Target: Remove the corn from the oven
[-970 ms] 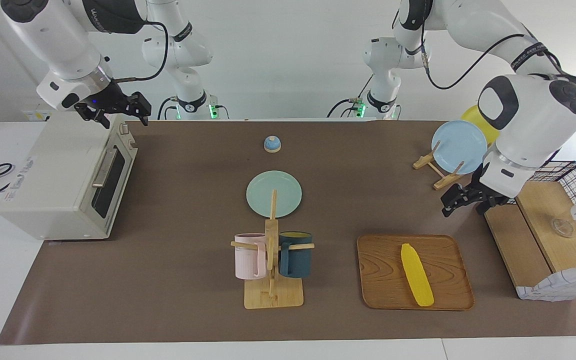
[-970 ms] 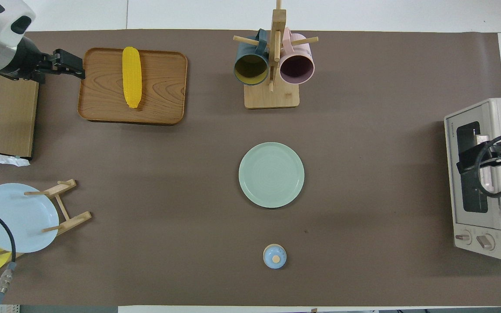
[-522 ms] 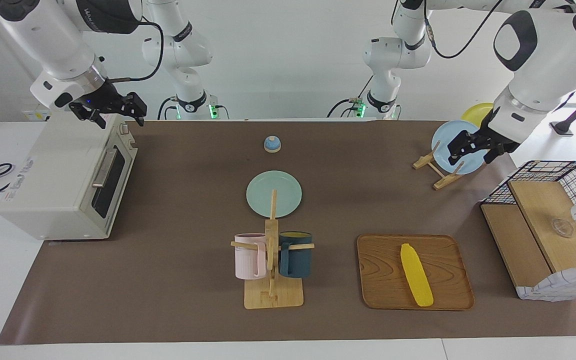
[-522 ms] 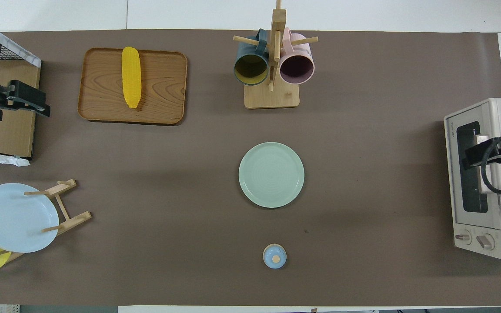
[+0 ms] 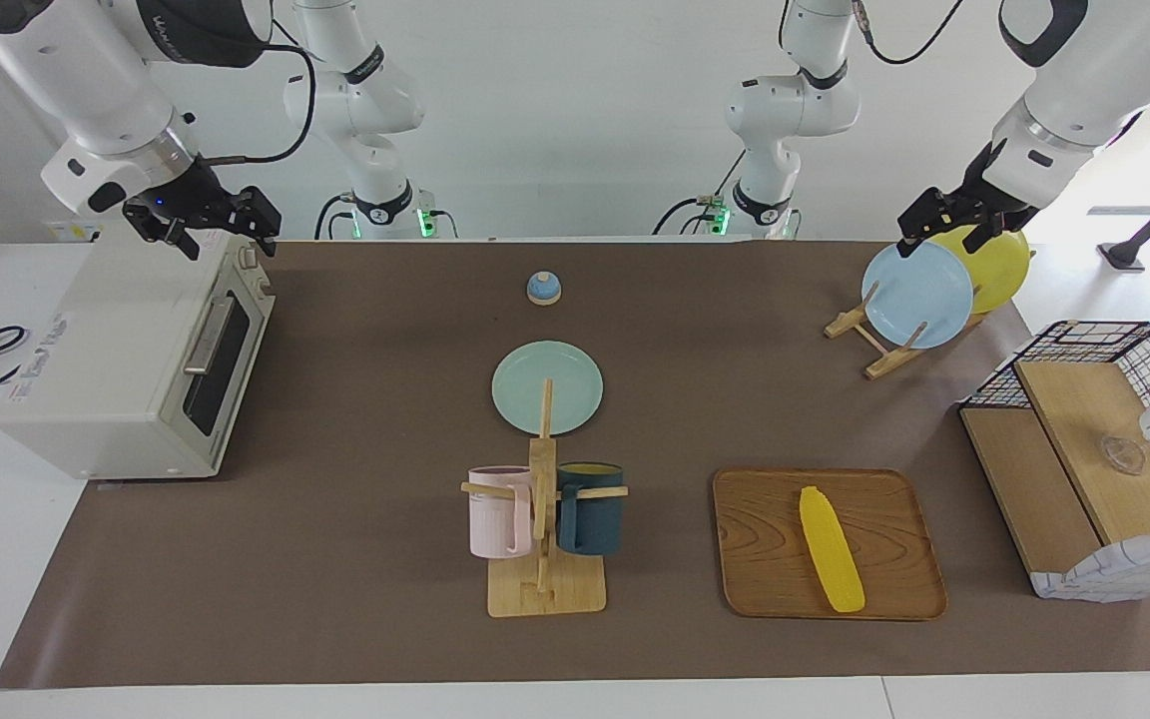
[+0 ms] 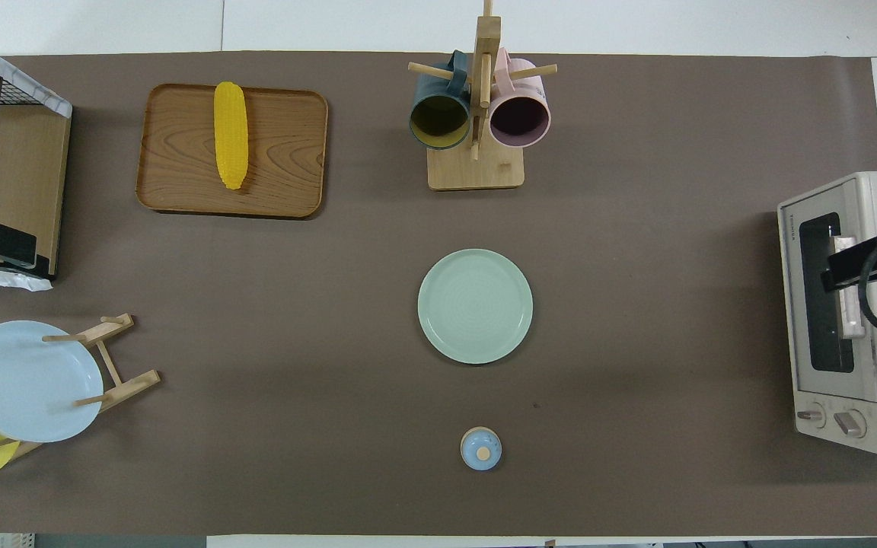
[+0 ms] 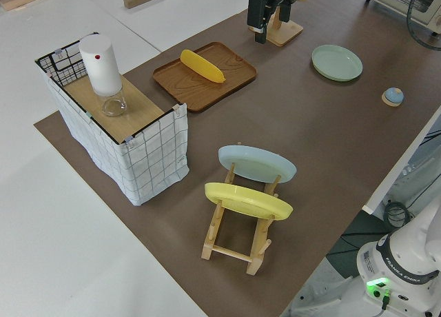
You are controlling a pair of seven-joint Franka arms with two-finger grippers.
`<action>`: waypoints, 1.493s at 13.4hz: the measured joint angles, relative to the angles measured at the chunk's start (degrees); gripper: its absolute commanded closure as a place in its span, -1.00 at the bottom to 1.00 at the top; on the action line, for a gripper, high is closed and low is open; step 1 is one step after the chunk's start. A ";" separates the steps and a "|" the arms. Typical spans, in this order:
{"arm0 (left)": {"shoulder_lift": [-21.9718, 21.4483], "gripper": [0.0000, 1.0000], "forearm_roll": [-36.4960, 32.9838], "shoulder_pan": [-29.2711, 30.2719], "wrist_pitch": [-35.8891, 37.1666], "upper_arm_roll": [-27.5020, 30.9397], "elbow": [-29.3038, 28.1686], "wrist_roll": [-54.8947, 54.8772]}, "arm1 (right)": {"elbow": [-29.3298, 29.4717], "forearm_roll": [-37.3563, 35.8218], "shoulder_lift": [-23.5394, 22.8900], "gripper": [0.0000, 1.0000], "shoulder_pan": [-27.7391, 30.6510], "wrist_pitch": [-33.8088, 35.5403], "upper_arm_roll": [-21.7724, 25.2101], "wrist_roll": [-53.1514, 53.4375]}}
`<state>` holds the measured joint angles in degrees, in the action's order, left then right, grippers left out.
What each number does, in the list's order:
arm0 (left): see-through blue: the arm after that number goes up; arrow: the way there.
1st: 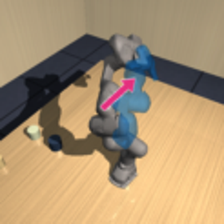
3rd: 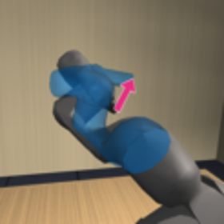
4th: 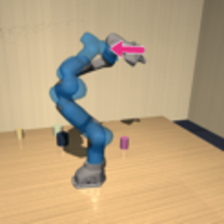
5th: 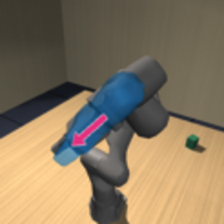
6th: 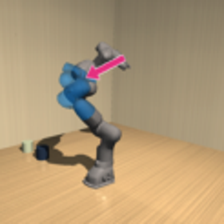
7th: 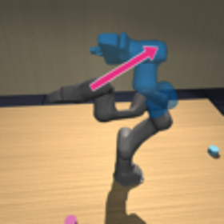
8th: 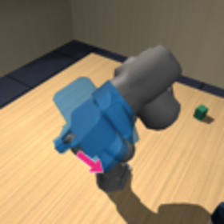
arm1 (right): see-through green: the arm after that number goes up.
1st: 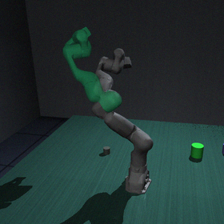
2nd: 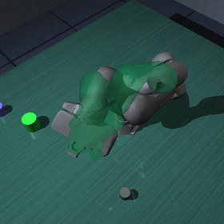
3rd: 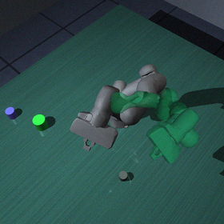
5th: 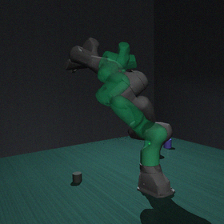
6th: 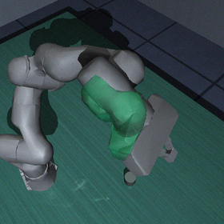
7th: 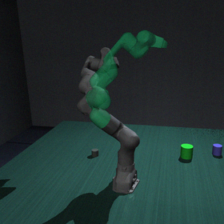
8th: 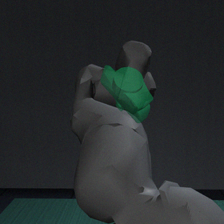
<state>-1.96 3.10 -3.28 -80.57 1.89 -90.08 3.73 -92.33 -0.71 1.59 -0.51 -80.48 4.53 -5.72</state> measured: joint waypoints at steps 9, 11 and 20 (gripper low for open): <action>0.38 -1.00 -0.34 -0.02 -9.76 -0.71 -3.96 0.59 | 0.00 0.04 0.00 -1.00 -0.04 0.00 -0.02 0.00; 0.84 -1.00 -1.72 -0.03 -11.66 -0.89 -4.33 0.56 | 0.00 0.04 0.00 -1.00 -0.04 0.00 -0.02 0.00; 0.32 -1.00 -2.00 -0.03 -8.26 -1.68 -1.97 0.56 | -0.01 0.04 0.00 -1.00 -0.04 0.00 -0.02 0.00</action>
<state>-1.64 1.10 -3.31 -88.83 0.21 -92.05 4.29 -92.34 -0.67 1.59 -0.55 -80.47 4.51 -5.72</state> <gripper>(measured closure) 0.000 0.000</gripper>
